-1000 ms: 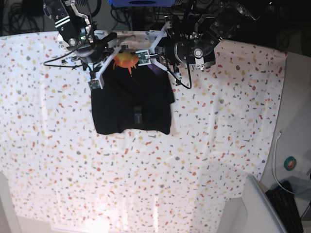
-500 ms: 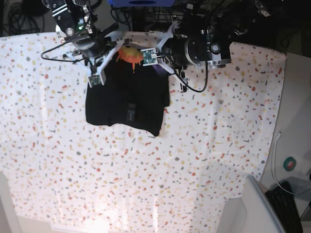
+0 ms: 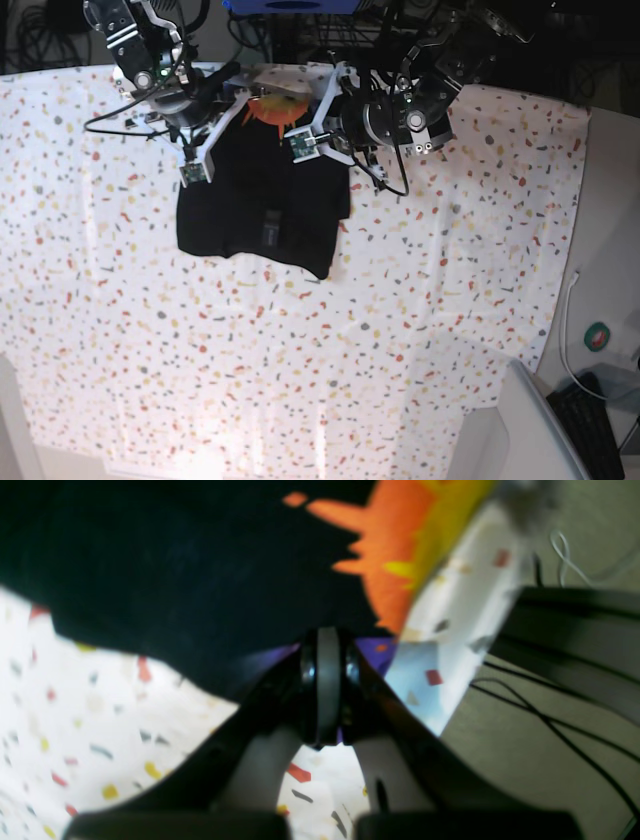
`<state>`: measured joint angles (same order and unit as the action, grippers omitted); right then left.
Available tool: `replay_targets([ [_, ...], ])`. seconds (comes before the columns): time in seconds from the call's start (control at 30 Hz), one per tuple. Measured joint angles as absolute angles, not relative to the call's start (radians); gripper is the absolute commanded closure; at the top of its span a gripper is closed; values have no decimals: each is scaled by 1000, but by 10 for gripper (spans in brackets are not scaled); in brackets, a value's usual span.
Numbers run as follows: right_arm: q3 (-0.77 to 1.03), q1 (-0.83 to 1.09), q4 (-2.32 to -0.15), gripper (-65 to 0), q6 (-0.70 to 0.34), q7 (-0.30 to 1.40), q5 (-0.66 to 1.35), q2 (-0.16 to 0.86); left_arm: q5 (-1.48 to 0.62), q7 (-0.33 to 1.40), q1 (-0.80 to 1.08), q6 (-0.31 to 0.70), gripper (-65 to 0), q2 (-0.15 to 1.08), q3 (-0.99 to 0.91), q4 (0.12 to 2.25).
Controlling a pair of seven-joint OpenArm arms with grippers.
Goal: Layout the t-shirt on the table in an organized manner, then fold the t-shirt properly
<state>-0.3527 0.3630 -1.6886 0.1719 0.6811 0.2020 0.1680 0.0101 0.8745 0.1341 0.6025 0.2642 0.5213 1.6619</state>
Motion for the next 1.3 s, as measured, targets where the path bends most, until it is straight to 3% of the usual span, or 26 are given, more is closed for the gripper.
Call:
replay_targets([
  [0.37, -353, 340, -1630, 0, 171, 680, 207, 162, -2, 866, 143, 585, 0, 273, 511, 1613],
  [0.6, -224, 443, -1895, 0, 177, 684, 198, 168, 1, 881, 183, 579, 0, 273, 333, 1824],
  [0.73, -120, 564, -1992, 0, 170, 682, 202, 217, 2, 879, 307, 580, 0, 284, 207, 1964],
  [1.07, 157, 900, -1995, 0, 174, 680, 198, 215, 1, 881, 660, 583, 0, 336, -92, 1971],
  [1.2, 123, 1040, -1946, 0, 156, 678, 210, 209, 2, 879, 832, 583, 0, 361, -142, 1970],
  [1.3, 52, 1043, -1827, 0, 27, 670, 215, 212, -1, 855, 911, 583, 0, 360, -141, 1950],
])
